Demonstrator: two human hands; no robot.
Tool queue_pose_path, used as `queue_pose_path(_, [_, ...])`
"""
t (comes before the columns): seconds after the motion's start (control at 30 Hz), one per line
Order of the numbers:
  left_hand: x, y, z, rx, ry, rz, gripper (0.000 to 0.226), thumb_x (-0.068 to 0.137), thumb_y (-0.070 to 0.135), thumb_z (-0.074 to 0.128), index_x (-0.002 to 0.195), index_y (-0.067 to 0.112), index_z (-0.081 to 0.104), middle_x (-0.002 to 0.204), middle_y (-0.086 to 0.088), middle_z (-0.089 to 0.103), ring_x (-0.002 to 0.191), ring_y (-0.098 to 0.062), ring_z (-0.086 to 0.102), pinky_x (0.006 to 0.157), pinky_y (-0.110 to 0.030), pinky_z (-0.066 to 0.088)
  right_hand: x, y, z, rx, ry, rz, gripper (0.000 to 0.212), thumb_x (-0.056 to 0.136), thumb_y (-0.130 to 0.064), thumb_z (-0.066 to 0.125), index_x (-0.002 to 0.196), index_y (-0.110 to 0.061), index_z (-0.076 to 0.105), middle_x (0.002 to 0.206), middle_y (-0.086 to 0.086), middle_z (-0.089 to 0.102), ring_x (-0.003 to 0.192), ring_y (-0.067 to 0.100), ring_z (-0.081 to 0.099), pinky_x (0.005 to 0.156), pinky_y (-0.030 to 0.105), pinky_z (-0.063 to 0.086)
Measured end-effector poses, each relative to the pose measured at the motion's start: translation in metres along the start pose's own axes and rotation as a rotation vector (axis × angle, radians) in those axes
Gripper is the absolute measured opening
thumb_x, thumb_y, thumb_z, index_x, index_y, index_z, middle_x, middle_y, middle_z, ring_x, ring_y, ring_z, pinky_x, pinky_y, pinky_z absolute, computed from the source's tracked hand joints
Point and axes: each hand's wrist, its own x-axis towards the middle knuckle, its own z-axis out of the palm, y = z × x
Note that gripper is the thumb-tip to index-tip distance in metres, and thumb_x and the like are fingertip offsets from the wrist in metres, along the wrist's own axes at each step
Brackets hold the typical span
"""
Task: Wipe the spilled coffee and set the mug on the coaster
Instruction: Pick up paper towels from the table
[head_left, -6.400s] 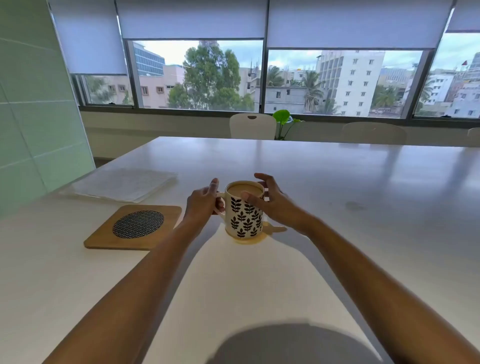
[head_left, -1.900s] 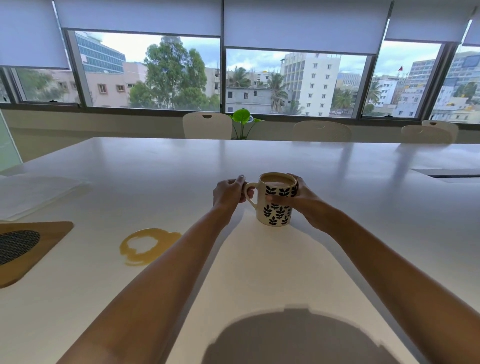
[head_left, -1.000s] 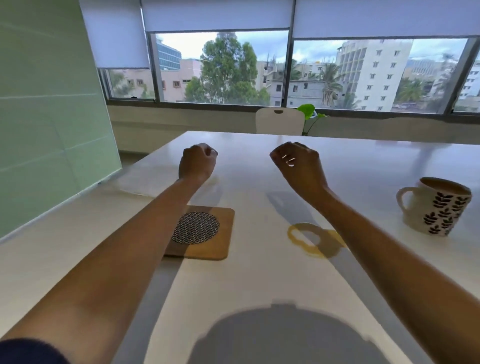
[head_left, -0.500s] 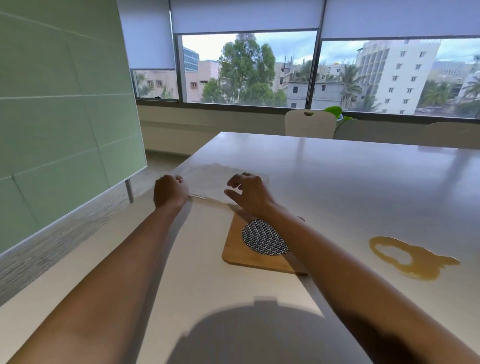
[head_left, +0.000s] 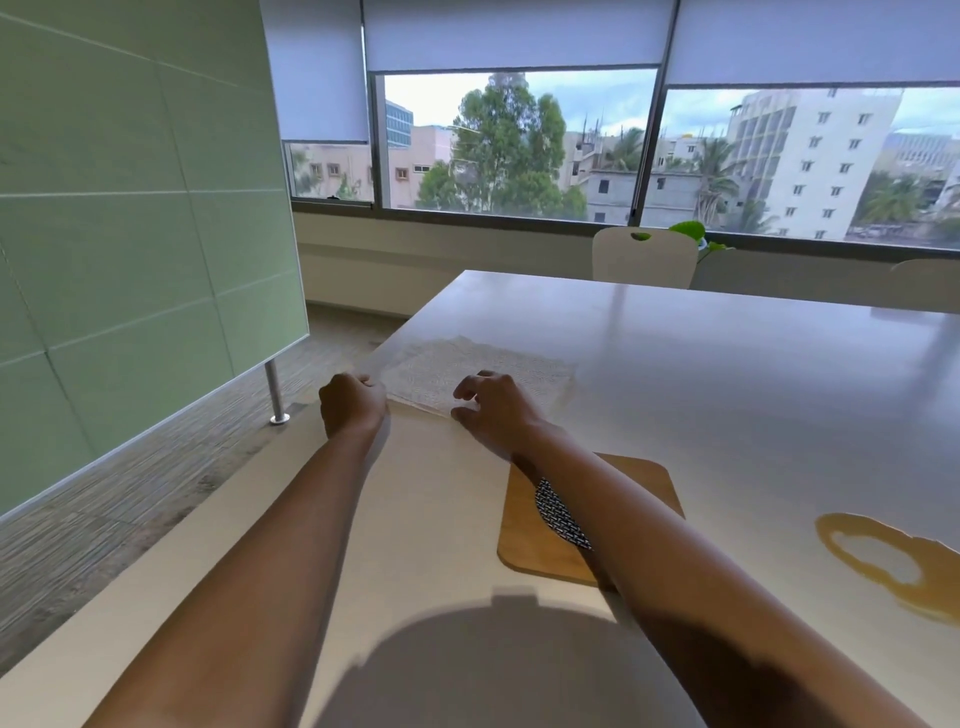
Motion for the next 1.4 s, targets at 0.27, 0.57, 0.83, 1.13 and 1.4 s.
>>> queue_pose_path(0.27, [0.008, -0.001, 0.002, -0.032, -0.026, -0.031, 0.030, 0.088, 0.008, 0.054, 0.115, 0.005, 0.068, 0.122, -0.018, 0.066, 0.117, -0.032, 0.058, 0.101, -0.034, 0.046, 0.010, 0.007, -0.001, -0.021, -0.030, -0.005, 0.022, 0.089, -0.025, 0.061, 0.100, -0.009, 0.069, 0.104, 0.009, 0.066, 0.094, 0.022, 0.062, 0.079, 0.029, 0.049])
queue_pose_path(0.57, [0.011, -0.001, 0.007, -0.081, 0.020, 0.016, 0.028, 0.089, 0.011, 0.055, 0.111, 0.004, 0.069, 0.116, -0.018, 0.068, 0.111, -0.031, 0.062, 0.092, -0.031, 0.047, 0.041, -0.026, 0.006, 0.080, -0.032, 0.061, 0.030, 0.089, -0.028, 0.061, 0.111, -0.007, 0.065, 0.112, 0.013, 0.068, 0.101, 0.026, 0.063, 0.089, 0.033, 0.050])
queue_pose_path(0.83, [0.019, -0.005, 0.010, -0.309, -0.024, -0.005, 0.024, 0.084, 0.008, 0.056, 0.098, 0.012, 0.074, 0.102, -0.011, 0.074, 0.096, -0.024, 0.068, 0.086, -0.030, 0.053, 0.055, -0.051, 0.038, 0.169, 0.004, 0.127, 0.049, 0.086, -0.041, 0.061, 0.123, -0.009, 0.058, 0.120, 0.013, 0.064, 0.108, 0.030, 0.061, 0.081, 0.032, 0.047])
queue_pose_path(1.13, [0.027, -0.007, 0.013, -0.591, -0.117, -0.137, 0.018, 0.073, 0.000, 0.057, 0.078, 0.007, 0.073, 0.081, -0.016, 0.071, 0.063, -0.025, 0.064, 0.067, -0.033, 0.055, 0.060, -0.055, 0.036, 0.218, 0.125, 0.216, 0.025, 0.088, -0.019, 0.052, 0.101, -0.008, 0.070, 0.101, 0.018, 0.071, 0.095, 0.033, 0.065, 0.070, 0.026, 0.044])
queue_pose_path(1.4, [0.032, -0.009, 0.013, -0.656, -0.063, -0.193, 0.017, 0.079, -0.001, 0.063, 0.071, 0.011, 0.072, 0.075, -0.011, 0.070, 0.053, -0.013, 0.068, 0.050, -0.023, 0.058, 0.048, -0.052, 0.024, 0.349, 0.271, 0.127, 0.022, 0.089, 0.000, 0.045, 0.100, -0.010, 0.062, 0.091, 0.020, 0.069, 0.079, 0.033, 0.064, 0.062, 0.030, 0.044])
